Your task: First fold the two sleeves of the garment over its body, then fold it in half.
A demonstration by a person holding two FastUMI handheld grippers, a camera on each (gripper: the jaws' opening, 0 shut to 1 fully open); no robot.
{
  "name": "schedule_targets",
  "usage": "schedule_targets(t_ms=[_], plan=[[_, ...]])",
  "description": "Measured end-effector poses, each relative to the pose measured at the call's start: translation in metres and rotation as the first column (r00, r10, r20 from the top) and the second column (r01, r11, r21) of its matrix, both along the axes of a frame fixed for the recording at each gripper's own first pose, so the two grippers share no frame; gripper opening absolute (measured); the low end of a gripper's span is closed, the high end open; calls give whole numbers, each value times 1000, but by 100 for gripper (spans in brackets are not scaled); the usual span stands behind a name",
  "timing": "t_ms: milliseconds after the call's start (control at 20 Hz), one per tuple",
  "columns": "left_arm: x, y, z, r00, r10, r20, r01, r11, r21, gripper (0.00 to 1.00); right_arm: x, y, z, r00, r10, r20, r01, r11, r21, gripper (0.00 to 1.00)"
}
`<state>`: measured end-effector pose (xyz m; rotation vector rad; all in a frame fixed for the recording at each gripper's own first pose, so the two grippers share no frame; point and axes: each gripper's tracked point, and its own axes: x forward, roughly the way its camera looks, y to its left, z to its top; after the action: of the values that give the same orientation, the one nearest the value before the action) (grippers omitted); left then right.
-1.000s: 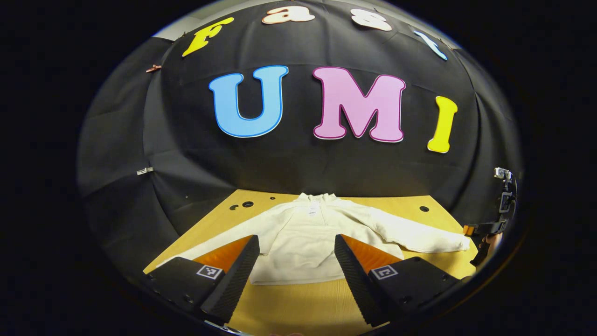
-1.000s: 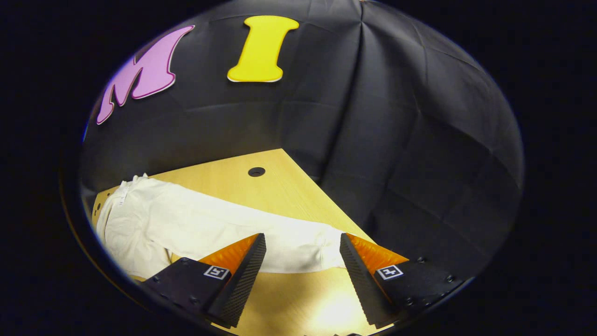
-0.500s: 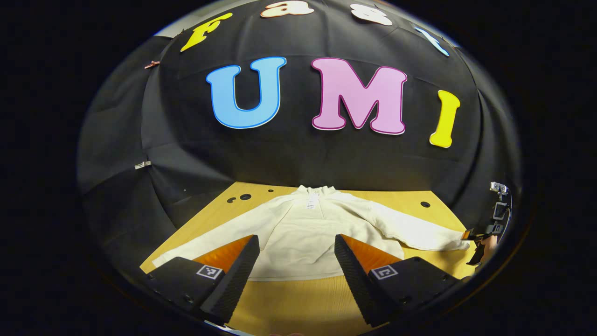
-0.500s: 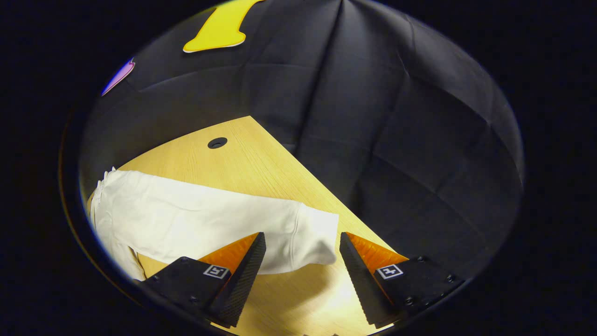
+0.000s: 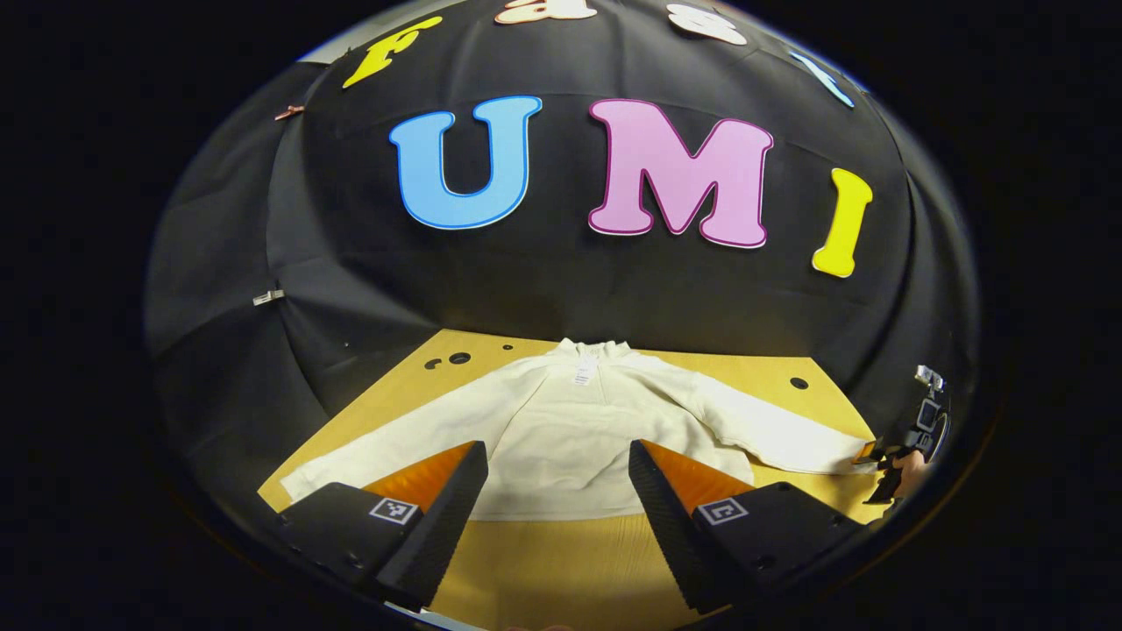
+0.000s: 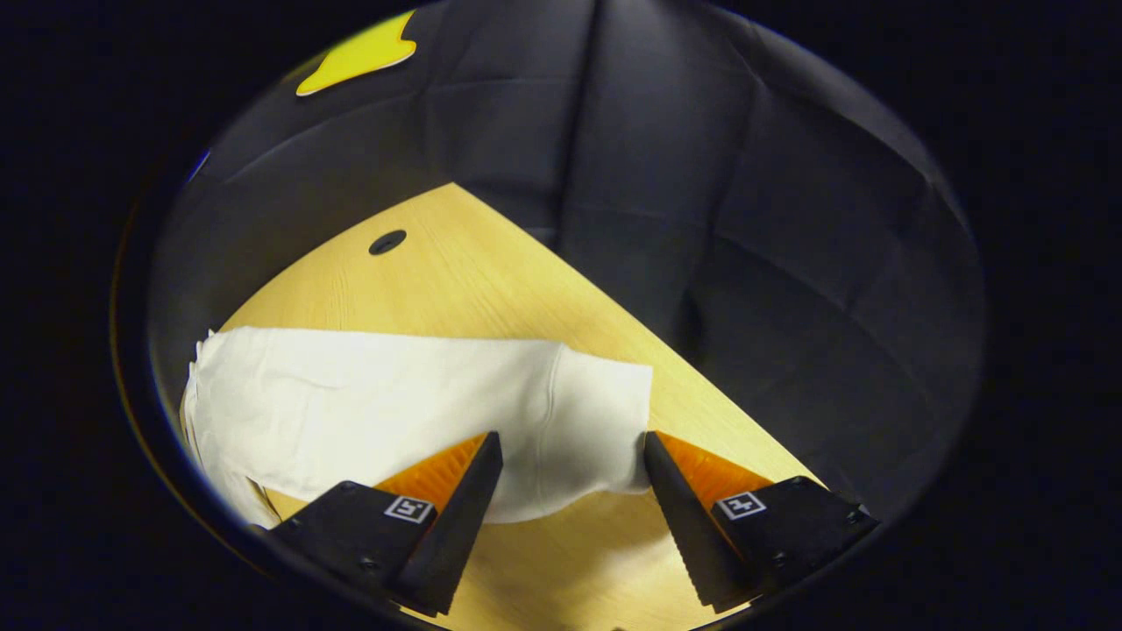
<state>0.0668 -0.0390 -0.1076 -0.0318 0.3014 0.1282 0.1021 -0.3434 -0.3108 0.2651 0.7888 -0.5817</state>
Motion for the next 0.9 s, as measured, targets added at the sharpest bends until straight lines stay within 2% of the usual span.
schedule_targets(t_ms=[150,200,250,400,550,600,900], plan=[[1,-1,-3,1000,1,-6,-1,1000,-5,100,5,3,-3,999,37,0,-37,999,2,96],[0,0,-3,1000,4,-6,-4,1000,-11,100,9,7,-4,998,55,-5,-55,998,7,85],[0,1,-2,1000,8,-8,-8,1000,-15,100,13,12,-4,997,74,2,-74,997,10,79],[-3,4,-6,999,21,-26,-21,1000,-18,100,18,23,-3,996,89,-11,-90,996,-4,33],[-8,12,-6,999,39,-38,-39,999,-16,99,17,23,-5,996,88,-13,-88,996,26,16],[-10,16,-6,998,48,-41,-48,999,-15,99,17,24,-3,996,83,-12,-83,996,36,12],[-15,44,-7,994,89,-60,-90,996,-12,100,21,28,9,990,134,-31,-134,991,18,11]])
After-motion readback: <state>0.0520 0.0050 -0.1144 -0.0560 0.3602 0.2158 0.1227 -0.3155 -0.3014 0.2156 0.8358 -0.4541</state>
